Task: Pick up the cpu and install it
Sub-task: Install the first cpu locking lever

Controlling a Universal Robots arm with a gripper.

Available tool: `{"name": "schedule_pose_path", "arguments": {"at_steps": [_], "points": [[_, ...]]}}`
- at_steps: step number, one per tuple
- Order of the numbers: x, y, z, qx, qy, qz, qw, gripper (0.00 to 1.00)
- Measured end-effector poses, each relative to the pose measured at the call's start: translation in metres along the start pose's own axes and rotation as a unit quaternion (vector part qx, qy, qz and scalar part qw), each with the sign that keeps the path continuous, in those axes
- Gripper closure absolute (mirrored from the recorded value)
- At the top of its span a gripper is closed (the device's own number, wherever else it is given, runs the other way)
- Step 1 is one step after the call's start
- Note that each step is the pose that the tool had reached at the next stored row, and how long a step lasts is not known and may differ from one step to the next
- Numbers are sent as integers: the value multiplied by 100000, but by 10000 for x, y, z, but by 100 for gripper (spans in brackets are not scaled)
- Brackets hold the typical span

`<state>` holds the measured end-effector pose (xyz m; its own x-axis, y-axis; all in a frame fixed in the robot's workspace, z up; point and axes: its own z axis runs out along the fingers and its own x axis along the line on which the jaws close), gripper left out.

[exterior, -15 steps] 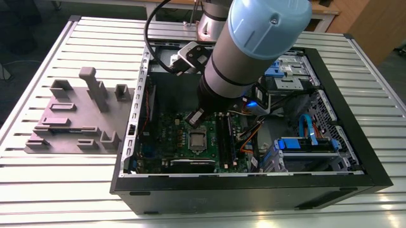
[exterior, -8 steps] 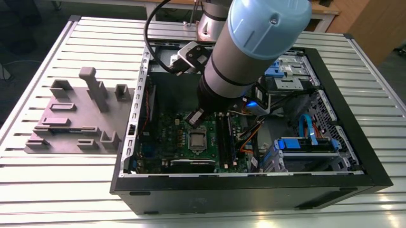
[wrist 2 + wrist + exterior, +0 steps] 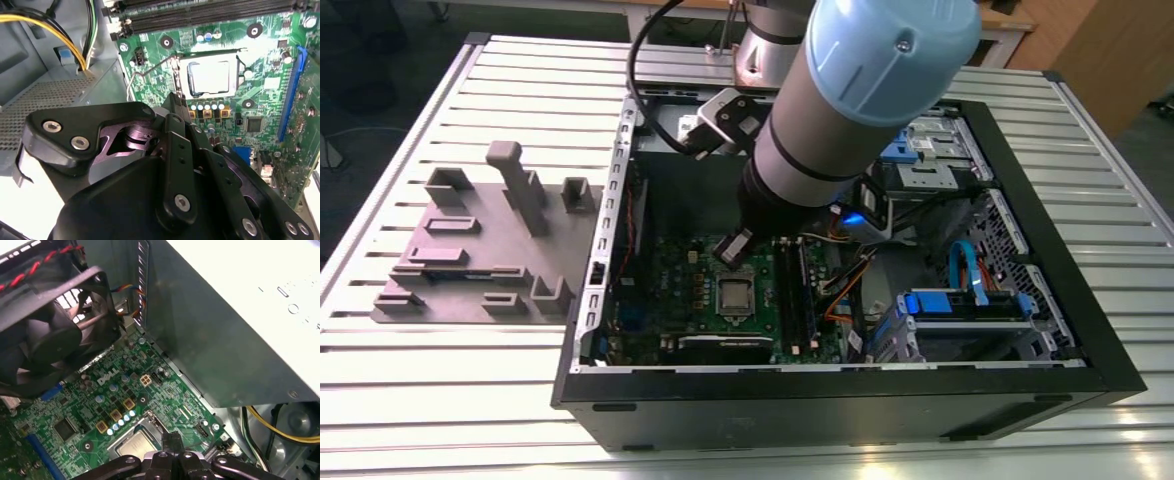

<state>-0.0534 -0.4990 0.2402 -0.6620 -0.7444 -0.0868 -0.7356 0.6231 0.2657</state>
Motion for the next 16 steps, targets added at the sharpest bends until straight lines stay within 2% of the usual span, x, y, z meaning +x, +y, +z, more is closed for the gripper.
{"name": "schedule_pose_path", "arguments": {"at_steps": [8,16], "points": [[-135,-142,-27,0,3,-3,100000,90],[-157,-163,-30,5,7,3,100000,90]]}}
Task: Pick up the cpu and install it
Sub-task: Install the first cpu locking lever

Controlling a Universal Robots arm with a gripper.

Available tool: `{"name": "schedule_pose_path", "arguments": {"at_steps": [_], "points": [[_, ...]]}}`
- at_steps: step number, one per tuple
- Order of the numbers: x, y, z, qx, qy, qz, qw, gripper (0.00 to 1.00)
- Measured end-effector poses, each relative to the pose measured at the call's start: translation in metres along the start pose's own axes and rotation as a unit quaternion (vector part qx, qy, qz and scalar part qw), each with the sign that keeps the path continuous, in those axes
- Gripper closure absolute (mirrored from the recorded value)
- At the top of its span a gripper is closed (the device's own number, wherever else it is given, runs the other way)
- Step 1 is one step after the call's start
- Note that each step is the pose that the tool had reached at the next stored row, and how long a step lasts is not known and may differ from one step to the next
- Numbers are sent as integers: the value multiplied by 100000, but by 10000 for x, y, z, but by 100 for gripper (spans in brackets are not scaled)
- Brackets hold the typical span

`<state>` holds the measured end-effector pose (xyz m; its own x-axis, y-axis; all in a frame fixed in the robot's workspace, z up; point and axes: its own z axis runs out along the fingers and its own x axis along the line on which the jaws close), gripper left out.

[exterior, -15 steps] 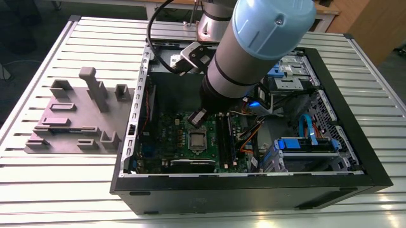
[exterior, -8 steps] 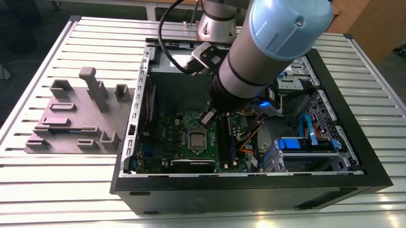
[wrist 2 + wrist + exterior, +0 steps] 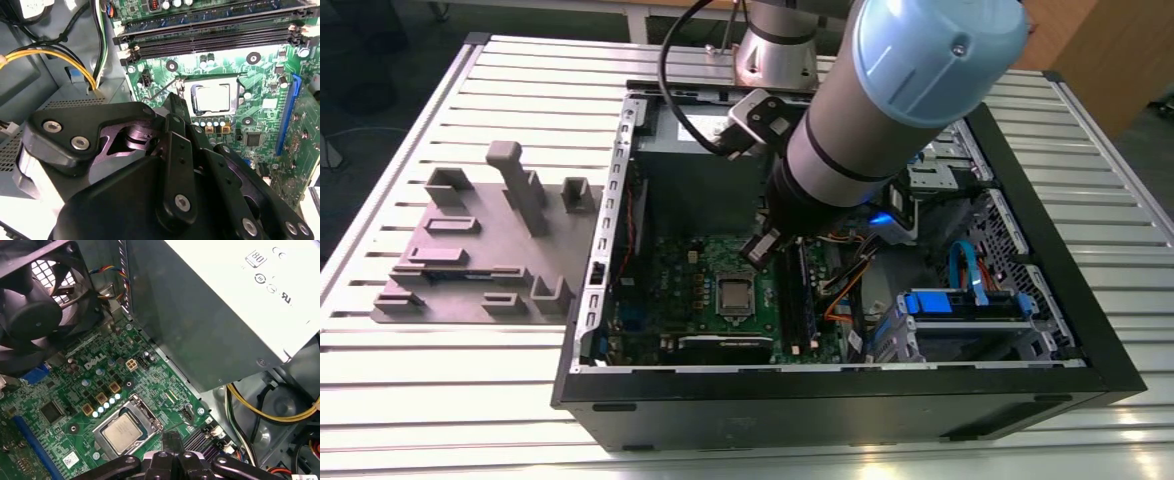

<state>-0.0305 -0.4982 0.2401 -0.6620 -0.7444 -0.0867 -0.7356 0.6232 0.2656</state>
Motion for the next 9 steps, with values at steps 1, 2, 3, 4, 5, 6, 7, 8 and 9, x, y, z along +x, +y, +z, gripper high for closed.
{"name": "schedule_pose_path", "arguments": {"at_steps": [1,2,3,4,5,6,7,8,9], "points": [[-1,-1,0,2,-2,5,100000,90],[-2,-2,0,0,-3,4,100000,90],[-6,-6,-1,1,-1,-4,100000,90],[-9,-11,-2,1,4,-6,100000,90],[-14,-16,-3,2,1,0,100000,90],[-20,-23,-4,1,0,-1,100000,90],[-26,-29,-6,2,2,-2,100000,90],[-34,-38,-7,1,-3,-2,100000,90],[-42,-47,-9,0,-1,-2,100000,90]]}}
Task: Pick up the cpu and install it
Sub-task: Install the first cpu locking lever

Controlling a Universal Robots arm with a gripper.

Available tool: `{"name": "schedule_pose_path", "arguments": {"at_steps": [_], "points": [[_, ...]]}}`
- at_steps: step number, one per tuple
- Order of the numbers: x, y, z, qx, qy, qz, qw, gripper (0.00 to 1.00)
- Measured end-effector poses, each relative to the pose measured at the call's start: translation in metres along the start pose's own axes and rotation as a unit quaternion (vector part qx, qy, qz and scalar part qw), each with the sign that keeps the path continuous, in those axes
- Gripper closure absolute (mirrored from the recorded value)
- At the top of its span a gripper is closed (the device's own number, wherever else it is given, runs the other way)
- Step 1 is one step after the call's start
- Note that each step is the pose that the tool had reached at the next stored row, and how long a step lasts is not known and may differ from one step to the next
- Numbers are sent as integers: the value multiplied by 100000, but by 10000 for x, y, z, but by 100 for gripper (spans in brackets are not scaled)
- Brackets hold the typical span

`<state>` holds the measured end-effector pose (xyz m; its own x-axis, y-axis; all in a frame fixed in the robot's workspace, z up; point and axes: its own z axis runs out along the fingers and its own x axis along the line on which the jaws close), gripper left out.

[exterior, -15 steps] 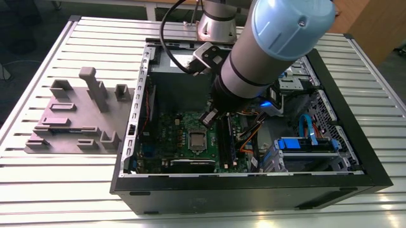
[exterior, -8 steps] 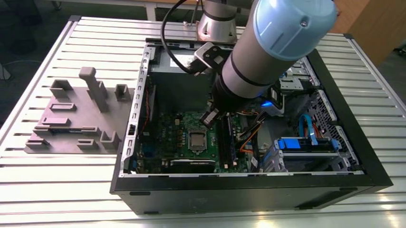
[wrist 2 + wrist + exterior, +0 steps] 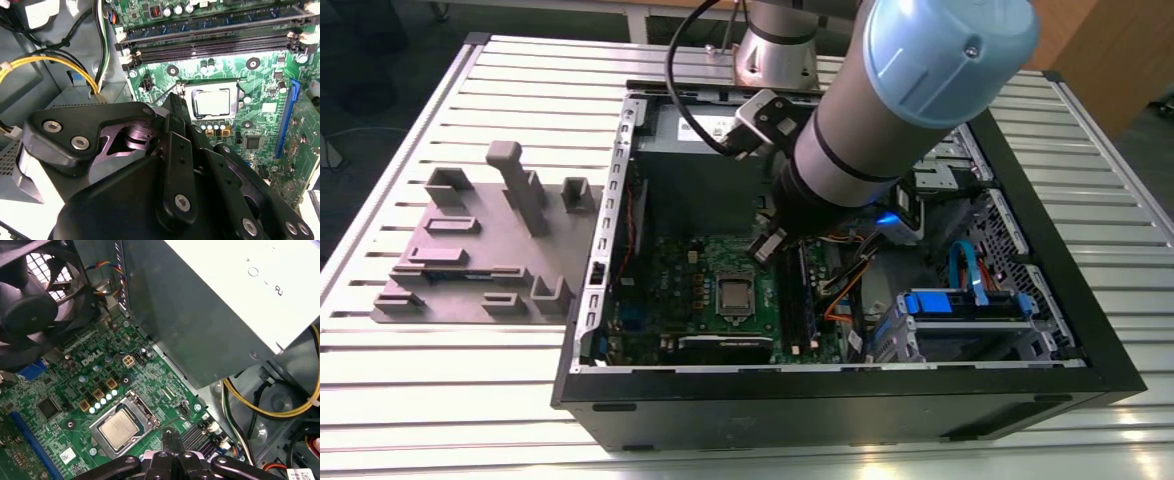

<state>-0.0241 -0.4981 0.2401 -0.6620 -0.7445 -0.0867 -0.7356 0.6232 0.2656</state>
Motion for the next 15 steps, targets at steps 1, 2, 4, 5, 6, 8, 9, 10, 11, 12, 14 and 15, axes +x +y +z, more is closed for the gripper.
{"name": "schedule_pose_path", "arguments": {"at_steps": [1,2,4,5,6,8,9,10,11,12,14,15], "points": [[-7,-8,-1,-1,-1,1,100000,90],[-16,-17,-3,1,-1,0,100000,90],[-35,-34,-7,3,4,1,100000,90],[-47,-42,-8,5,9,1,100000,90],[-53,-43,-5,-2,2,1,100000,90],[-82,-22,6,9,4,8,100000,90],[-107,-4,16,6,4,5,100000,90],[-136,15,27,2,-5,0,100000,90],[-165,33,37,1,0,0,100000,90],[-194,49,47,4,5,1,100000,90],[-235,77,72,1,5,-8,100000,90],[-245,83,86,-2,20,-56,100000,90]]}}
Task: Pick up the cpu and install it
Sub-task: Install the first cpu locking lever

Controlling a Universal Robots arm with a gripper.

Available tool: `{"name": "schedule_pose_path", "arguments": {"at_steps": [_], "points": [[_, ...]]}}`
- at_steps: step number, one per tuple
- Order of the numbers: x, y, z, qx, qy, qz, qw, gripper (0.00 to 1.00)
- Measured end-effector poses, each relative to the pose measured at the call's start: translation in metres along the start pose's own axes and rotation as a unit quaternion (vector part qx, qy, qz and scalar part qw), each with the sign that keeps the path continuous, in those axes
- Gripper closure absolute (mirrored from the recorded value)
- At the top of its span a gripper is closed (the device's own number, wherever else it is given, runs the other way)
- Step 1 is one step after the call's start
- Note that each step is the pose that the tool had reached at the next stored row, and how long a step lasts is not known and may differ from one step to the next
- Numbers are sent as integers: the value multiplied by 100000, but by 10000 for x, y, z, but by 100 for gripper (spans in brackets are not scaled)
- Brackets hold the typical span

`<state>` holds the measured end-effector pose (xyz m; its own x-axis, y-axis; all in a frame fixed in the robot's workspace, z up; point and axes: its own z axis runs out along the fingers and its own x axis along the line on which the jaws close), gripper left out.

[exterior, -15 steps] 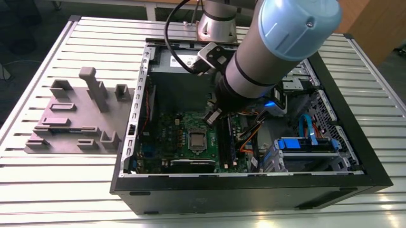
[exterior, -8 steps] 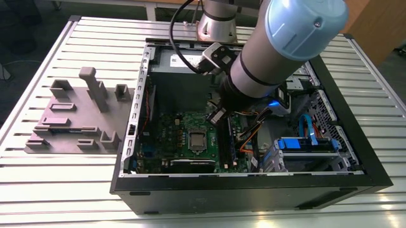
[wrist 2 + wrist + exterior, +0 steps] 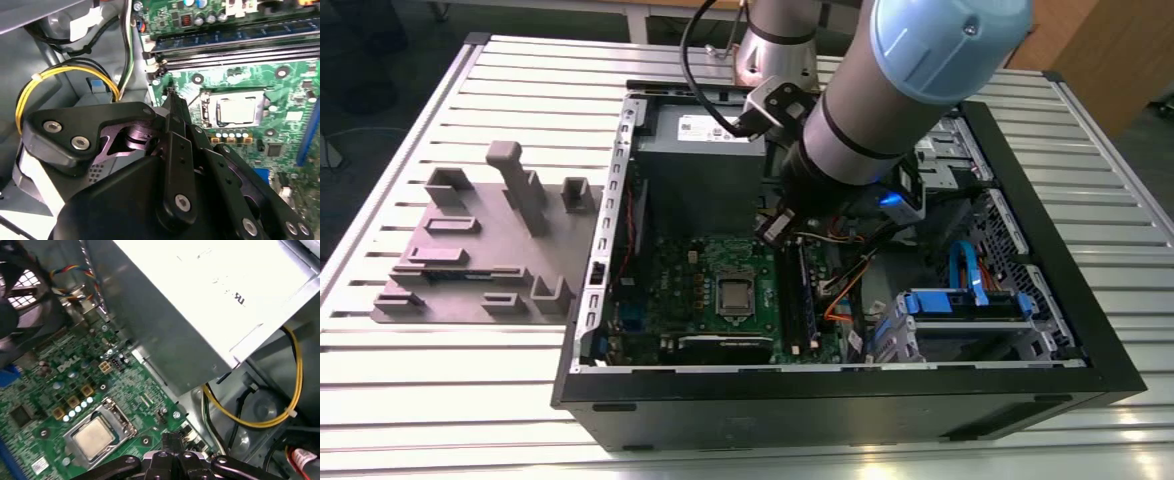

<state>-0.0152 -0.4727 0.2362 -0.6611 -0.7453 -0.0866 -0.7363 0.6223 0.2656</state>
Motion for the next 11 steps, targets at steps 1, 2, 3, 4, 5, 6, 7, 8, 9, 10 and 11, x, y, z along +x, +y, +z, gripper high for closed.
{"name": "schedule_pose_path", "arguments": {"at_steps": [1,2,3,4,5,6,7,8,9,10,11], "points": [[-9,6,16,-7,23,-85,100000,90],[-19,11,33,-20,45,-191,100000,90],[-27,17,49,-31,70,-329,99999,90],[-38,24,65,-38,88,-414,99999,90],[-42,31,80,-40,97,-445,99999,90],[-37,41,94,-42,92,-474,99999,90],[-27,54,106,-35,99,-501,99999,90],[-13,68,116,-38,99,-545,99998,90],[-2,78,124,-43,95,-604,99998,90],[4,83,129,-36,98,-663,99998,90],[7,85,131,-26,112,-712,99997,90]]}}
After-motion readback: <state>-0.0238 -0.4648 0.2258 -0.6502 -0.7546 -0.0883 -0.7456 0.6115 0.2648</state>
